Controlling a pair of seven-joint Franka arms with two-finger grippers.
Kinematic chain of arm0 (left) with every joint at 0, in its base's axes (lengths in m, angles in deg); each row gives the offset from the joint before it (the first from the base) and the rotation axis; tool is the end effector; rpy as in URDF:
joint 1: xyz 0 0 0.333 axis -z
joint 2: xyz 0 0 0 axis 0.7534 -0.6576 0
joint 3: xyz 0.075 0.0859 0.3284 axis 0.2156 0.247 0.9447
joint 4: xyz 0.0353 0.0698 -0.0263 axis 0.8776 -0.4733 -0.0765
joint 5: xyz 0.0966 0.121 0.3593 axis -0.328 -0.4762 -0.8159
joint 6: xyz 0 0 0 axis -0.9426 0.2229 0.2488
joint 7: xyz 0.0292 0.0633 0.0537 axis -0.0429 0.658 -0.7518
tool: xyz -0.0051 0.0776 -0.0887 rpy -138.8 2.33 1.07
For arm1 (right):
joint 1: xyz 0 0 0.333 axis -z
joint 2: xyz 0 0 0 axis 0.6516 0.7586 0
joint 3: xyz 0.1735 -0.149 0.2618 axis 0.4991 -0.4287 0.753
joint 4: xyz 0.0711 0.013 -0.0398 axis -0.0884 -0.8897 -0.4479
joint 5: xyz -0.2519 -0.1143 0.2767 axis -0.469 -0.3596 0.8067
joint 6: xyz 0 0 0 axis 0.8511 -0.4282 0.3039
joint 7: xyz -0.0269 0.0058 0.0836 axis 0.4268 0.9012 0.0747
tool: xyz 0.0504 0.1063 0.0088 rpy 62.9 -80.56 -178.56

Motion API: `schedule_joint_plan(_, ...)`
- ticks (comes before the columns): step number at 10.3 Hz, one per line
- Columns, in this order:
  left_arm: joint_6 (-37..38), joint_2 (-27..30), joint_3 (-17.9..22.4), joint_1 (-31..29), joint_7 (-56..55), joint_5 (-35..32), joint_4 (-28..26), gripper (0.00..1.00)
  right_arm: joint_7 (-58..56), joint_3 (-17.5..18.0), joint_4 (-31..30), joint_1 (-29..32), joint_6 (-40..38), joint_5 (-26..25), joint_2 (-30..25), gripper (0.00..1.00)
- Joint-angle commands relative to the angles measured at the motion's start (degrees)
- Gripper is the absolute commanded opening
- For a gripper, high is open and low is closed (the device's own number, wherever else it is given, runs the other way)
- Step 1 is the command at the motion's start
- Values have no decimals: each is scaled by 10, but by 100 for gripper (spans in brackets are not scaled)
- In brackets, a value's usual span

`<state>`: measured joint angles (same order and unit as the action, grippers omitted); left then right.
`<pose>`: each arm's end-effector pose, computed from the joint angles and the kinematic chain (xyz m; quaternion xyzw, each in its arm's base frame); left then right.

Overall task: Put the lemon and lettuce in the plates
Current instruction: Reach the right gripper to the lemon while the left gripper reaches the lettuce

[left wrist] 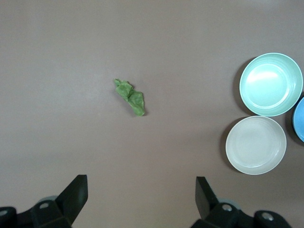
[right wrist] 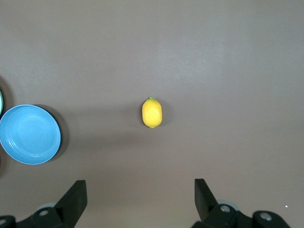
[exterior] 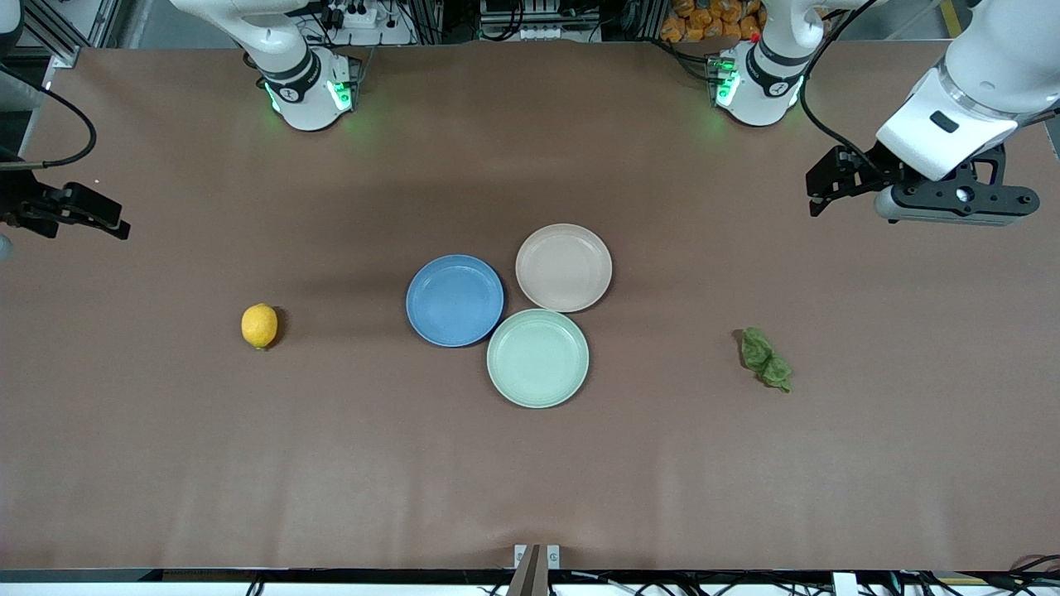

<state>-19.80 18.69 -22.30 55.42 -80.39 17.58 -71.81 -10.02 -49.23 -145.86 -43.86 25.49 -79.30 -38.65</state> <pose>0.5397 -0.1471 0.6576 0.9982 -0.0550 0.0243 0.0032 0.5626 -0.0273 0.6366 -0.9996 0.0211 0.0202 0.0064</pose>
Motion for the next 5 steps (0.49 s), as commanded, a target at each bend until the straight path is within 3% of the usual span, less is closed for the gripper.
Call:
schedule_joint_plan(1, 5, 8, 1, -3, 17, 14, -4, 100, 2, 3, 14, 6, -5, -2, 8, 100)
schedule_joint_plan(5, 5, 3, 1, -2, 17, 14, -4, 100, 2, 3, 14, 7, -6, -2, 7, 100)
